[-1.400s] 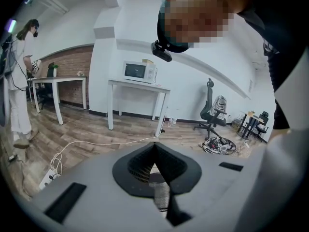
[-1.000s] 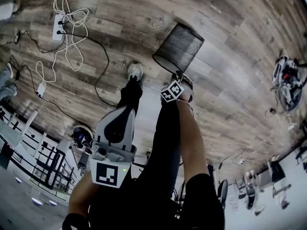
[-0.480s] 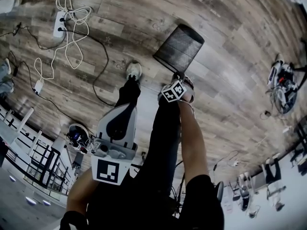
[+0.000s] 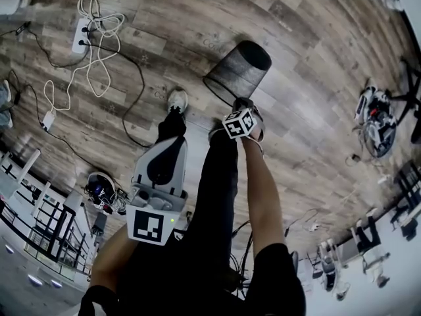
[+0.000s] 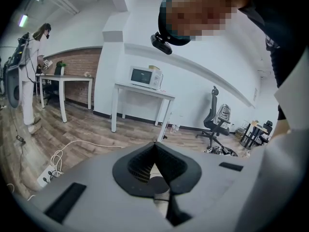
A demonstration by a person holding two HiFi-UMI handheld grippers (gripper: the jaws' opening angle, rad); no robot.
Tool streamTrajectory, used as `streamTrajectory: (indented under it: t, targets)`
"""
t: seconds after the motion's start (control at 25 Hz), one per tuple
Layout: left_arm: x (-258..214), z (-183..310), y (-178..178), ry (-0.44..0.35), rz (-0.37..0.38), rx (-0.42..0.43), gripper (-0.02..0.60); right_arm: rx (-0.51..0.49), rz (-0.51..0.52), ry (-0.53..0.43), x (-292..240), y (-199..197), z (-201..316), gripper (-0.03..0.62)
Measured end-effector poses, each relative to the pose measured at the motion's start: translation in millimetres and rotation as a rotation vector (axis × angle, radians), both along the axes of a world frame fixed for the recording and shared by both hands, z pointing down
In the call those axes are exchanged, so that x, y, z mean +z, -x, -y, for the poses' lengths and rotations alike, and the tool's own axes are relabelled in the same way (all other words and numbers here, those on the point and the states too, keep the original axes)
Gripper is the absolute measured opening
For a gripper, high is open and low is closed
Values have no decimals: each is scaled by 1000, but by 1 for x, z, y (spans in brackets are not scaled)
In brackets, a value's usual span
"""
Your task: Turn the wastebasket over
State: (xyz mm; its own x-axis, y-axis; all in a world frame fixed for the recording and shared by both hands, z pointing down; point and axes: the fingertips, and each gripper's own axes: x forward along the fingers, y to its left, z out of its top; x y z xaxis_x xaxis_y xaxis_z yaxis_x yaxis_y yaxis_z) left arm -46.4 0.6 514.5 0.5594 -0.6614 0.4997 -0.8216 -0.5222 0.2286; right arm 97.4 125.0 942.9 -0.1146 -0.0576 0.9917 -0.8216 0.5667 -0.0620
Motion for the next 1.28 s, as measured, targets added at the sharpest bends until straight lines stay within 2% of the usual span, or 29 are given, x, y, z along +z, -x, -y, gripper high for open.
streamTrajectory:
  t: [0.32,0.6,0.88,1.28]
  targets:
    - [-3,5,4,25,-5,-16,32,191,72,35,-30,-12,20,57]
    - [10,-3,4,59,17,11,32,333,168,106,-60,-13,6,55]
    - [81,-31,12,203,41,-7,32,431,219,128,-115,-5,-17,55]
    - [170,-52,24,371,98,-48,32,554,297,77,-175,-18,9,55]
